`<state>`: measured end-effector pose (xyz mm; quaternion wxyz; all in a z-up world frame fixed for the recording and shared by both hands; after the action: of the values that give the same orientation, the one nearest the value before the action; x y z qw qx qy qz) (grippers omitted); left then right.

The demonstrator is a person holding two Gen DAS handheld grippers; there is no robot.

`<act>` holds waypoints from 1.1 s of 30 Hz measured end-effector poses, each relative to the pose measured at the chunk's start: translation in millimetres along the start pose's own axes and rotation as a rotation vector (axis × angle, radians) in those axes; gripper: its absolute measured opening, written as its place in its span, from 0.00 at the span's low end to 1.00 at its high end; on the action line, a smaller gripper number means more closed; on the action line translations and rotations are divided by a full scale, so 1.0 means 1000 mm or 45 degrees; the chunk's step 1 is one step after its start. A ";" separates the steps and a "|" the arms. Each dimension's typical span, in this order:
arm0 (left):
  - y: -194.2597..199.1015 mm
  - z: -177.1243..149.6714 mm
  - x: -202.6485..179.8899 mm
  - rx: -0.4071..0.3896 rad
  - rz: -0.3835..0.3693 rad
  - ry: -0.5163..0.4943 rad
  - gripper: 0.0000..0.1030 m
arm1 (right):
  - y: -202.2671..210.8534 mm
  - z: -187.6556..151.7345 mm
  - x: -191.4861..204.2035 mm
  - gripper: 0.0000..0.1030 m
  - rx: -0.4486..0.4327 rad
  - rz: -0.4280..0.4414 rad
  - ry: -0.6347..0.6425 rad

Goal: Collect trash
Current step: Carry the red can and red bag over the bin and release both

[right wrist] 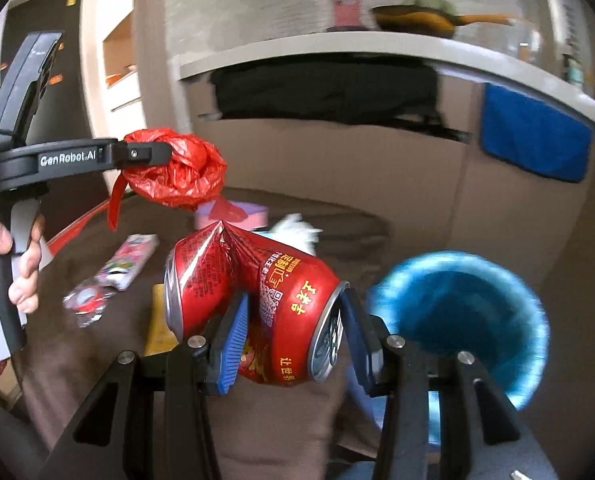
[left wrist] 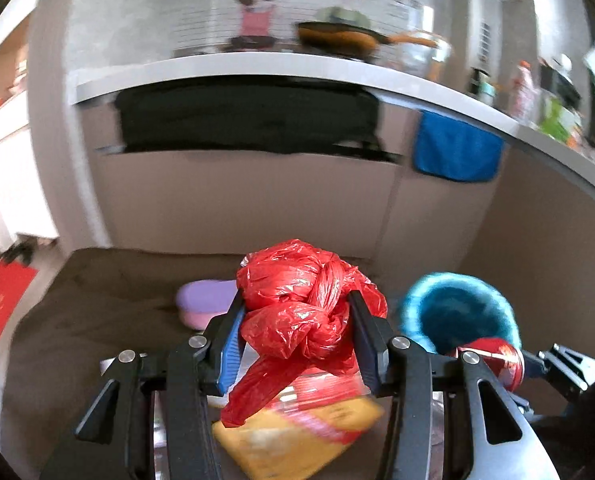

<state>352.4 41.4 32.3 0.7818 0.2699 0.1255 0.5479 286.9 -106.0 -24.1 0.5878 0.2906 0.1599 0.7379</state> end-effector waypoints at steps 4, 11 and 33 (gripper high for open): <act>-0.030 0.017 -0.061 0.014 -0.119 -0.056 0.47 | 0.016 0.010 -0.052 0.41 -0.049 -0.114 -0.044; -0.071 0.032 -0.148 0.045 -0.243 -0.134 0.47 | 0.030 0.020 -0.145 0.41 -0.089 -0.288 -0.182; -0.152 -0.011 -0.203 0.261 -0.334 -0.209 0.47 | -0.009 0.004 -0.237 0.40 -0.010 -0.406 -0.415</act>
<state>392.3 -182.0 -82.1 0.8226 0.3732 0.1506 0.4017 329.8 -331.2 -83.3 0.7162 0.3747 0.1039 0.5795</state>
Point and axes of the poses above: each gripper's, at about its wrist camera, not at the fingertips, and y roughly against the way its jaws point, x to its left, z to its top, the point moved 7 cm from there along -y, roughly the way its jaws point, and after that the axes turned 14 degrees about -y, right-handed, at the moved point
